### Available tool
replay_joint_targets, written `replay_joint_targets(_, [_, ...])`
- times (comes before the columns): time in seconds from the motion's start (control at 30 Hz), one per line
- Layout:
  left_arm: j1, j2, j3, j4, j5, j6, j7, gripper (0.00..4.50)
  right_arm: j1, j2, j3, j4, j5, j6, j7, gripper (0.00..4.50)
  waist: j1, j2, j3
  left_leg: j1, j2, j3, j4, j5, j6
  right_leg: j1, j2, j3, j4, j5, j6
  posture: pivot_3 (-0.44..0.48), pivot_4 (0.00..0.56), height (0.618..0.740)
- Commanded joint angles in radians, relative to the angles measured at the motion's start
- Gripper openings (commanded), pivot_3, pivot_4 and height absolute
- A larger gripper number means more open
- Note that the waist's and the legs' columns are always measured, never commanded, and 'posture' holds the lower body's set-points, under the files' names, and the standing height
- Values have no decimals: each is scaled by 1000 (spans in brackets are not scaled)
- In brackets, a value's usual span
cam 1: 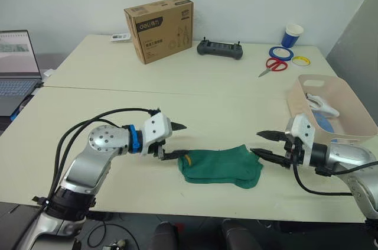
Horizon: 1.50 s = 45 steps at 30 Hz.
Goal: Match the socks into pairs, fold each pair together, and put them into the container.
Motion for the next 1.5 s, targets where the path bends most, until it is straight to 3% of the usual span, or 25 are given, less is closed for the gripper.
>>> replay_joint_targets(0.03, [13,15,-29,-60,20,-97,-31,3766,16,-24,34,-3,-78,-159,59,2897,0,0,0,0,0,0,0,0,0,0,0,0,0,0,0,0,150,740])
replay_joint_targets(0.23, [61,7,-123,-7,171,-290,3,3766,89,-40,85,25,-166,-324,102,2897,0,0,0,0,0,1,0,0,0,0,0,1,0,0,0,0,150,740])
replay_joint_targets(0.57, [53,-43,-181,57,254,-320,70,3766,118,-24,121,118,-281,-481,82,2897,0,0,0,1,0,1,0,0,0,0,0,1,0,0,0,0,150,740])
replay_joint_targets(1.03, [29,-41,-181,96,251,-326,53,3766,92,20,152,152,-292,-487,58,2897,0,0,0,1,0,1,0,0,0,1,0,1,0,0,0,0,150,740])
replay_joint_targets(1.1, [28,-40,-181,101,251,-330,51,3786,93,20,152,155,-292,-487,57,2524,1,0,0,1,0,1,0,0,0,1,0,1,0,0,0,0,150,740])
replay_joint_targets(1.2, [27,-44,-179,99,246,-321,52,3173,94,24,148,155,-286,-477,54,1612,1,0,0,1,0,1,0,0,0,1,0,1,0,0,0,0,150,740])
replay_joint_targets(1.37, [28,-48,-177,91,235,-308,47,1687,83,30,151,161,-279,-470,52,8,0,0,0,1,0,1,0,0,0,1,0,1,1,0,0,0,150,740])
replay_joint_targets(1.5, [30,-46,-173,88,226,-305,44,360,74,33,150,167,-275,-471,54,0,0,0,0,1,0,1,0,0,0,1,0,1,1,0,0,0,150,740])
